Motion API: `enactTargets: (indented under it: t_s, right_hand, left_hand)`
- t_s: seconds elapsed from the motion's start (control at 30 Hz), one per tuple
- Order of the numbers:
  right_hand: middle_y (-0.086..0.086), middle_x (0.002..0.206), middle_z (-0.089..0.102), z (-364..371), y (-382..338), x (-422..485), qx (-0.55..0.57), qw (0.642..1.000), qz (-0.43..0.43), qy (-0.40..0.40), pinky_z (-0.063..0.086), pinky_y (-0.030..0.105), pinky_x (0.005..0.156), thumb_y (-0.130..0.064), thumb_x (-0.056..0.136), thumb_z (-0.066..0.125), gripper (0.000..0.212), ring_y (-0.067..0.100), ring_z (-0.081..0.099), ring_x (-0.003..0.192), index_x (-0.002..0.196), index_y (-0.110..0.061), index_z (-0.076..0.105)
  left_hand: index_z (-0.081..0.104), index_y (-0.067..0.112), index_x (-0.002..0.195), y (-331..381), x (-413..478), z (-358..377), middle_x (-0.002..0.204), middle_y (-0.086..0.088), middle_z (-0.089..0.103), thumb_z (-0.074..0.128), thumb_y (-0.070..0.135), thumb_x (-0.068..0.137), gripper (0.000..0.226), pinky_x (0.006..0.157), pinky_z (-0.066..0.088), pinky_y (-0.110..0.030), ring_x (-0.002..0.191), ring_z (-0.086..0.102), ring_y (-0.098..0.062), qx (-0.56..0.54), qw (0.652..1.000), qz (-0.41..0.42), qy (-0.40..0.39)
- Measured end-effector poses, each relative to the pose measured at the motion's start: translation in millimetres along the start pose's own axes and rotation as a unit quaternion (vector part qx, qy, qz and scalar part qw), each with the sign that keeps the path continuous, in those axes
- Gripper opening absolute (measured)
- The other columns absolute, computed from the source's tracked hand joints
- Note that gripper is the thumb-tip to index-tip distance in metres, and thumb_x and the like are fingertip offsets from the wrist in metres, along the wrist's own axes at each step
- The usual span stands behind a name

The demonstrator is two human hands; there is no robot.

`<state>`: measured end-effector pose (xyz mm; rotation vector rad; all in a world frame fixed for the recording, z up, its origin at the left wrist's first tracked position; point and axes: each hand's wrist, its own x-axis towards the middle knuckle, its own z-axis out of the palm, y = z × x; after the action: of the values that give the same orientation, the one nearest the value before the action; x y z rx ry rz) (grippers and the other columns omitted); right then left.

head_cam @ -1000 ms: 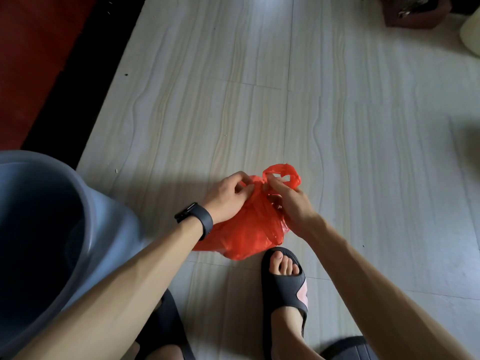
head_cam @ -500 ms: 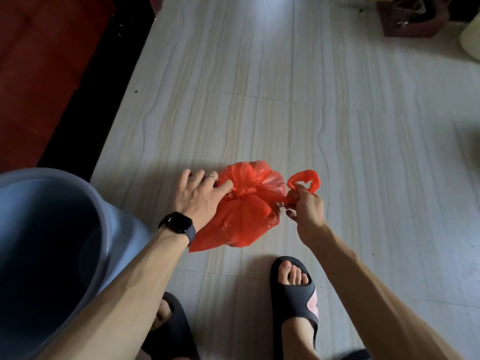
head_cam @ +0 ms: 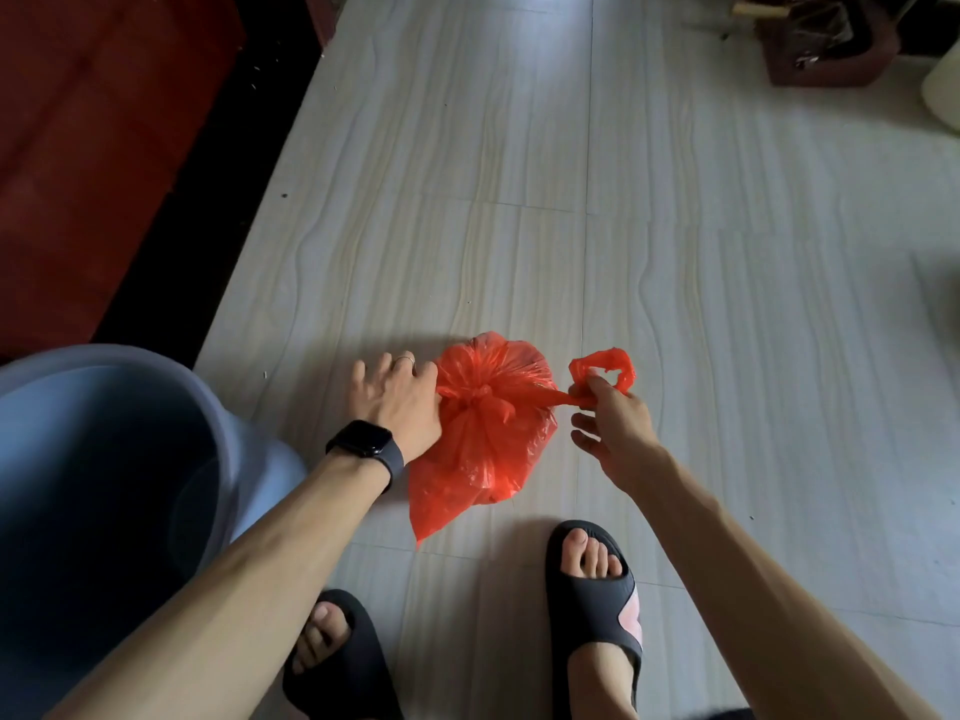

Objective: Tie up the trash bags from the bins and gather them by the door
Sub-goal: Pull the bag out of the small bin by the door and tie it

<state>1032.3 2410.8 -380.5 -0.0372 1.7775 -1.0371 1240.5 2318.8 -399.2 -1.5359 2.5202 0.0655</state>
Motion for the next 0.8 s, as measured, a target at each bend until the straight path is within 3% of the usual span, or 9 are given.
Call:
enactTargets:
  t_s: [0.07,0.13,0.2,0.33,0.43,0.5,0.6,0.8]
  right_hand:
    - [-0.003,0.087,0.068,2.5,-0.1,-1.7,0.035,0.999,-0.001,-0.018,0.048,0.028,0.068,-0.034,0.098,0.051,0.031,0.014,0.055,0.072,0.091,-0.014,0.073]
    - [-0.003,0.084,0.068,5.6,-0.2,-4.4,0.051,0.998,-0.011,-0.041,0.047,0.028,0.067,-0.031,0.097,0.052,0.029,0.013,0.056,0.070,0.100,-0.013,0.074]
    - [-0.002,0.081,0.066,9.2,-2.5,-7.9,0.062,0.996,-0.026,-0.061,0.046,0.027,0.066,-0.027,0.095,0.053,0.025,0.012,0.056,0.067,0.102,-0.015,0.074]
    - [0.003,0.087,0.068,11.8,-14.2,-12.7,0.135,0.989,-0.049,-0.031,0.049,0.030,0.071,-0.016,0.096,0.052,0.020,0.016,0.062,0.076,0.094,-0.015,0.071]
    - [0.012,0.087,0.068,8.8,-23.1,-13.5,0.193,0.979,-0.056,-0.020,0.050,0.031,0.069,-0.003,0.091,0.045,0.025,0.022,0.063,0.077,0.080,-0.013,0.066]
    - [0.016,0.076,0.067,8.6,-24.8,-13.9,0.212,0.975,-0.061,-0.032,0.047,0.029,0.064,0.004,0.081,0.038,0.030,0.023,0.061,0.068,0.069,-0.010,0.062]
    - [0.007,0.053,0.054,11.9,-24.4,-17.4,0.222,0.972,-0.058,-0.043,0.038,0.024,0.054,0.005,0.073,0.034,0.035,0.018,0.051,0.054,0.053,-0.012,0.057]
    - [-0.005,0.039,0.038,20.6,-24.1,-25.5,0.236,0.971,-0.030,-0.032,0.021,0.025,0.047,0.005,0.083,0.028,0.035,0.013,0.026,0.044,0.064,-0.016,0.048]
  left_hand:
    - [0.055,0.019,0.107,2.9,6.7,-4.6,0.109,-0.003,0.053,0.058,0.024,0.085,0.023,0.090,0.039,-0.037,0.103,0.053,-0.025,-0.208,0.978,-0.017,-0.021]
    - [0.061,0.021,0.113,13.6,19.5,-12.0,0.112,-0.001,0.056,0.063,0.019,0.083,0.031,0.091,0.042,-0.029,0.102,0.055,-0.018,-0.406,0.913,-0.018,-0.035]
    - [0.070,0.018,0.113,26.5,30.4,-14.4,0.115,-0.004,0.065,0.063,0.019,0.088,0.026,0.094,0.044,-0.025,0.107,0.060,-0.018,-0.467,0.884,0.002,-0.022]
    - [0.075,0.017,0.109,40.4,31.3,11.3,0.124,-0.009,0.064,0.058,0.032,0.095,0.026,0.106,0.031,-0.030,0.124,0.050,-0.027,-0.326,0.938,0.091,-0.075]
    - [0.078,0.017,0.099,31.0,21.6,31.9,0.114,-0.011,0.069,0.044,0.048,0.090,0.046,0.105,0.040,-0.043,0.115,0.057,-0.034,-0.320,0.943,0.094,-0.024]
    - [0.078,0.020,0.094,22.6,15.2,42.3,0.107,-0.008,0.071,0.042,0.049,0.088,0.047,0.101,0.040,-0.038,0.107,0.063,-0.034,-0.292,0.951,0.099,0.006]
    - [0.077,0.026,0.088,15.7,4.3,47.6,0.099,-0.001,0.073,0.044,0.050,0.090,0.041,0.091,0.031,-0.031,0.096,0.069,-0.029,-0.223,0.966,0.131,0.019]
    - [0.067,0.028,0.093,2.2,-10.5,60.7,0.102,0.001,0.071,0.050,0.042,0.089,0.022,0.093,0.037,-0.038,0.103,0.068,-0.026,-0.149,0.970,0.180,0.061]
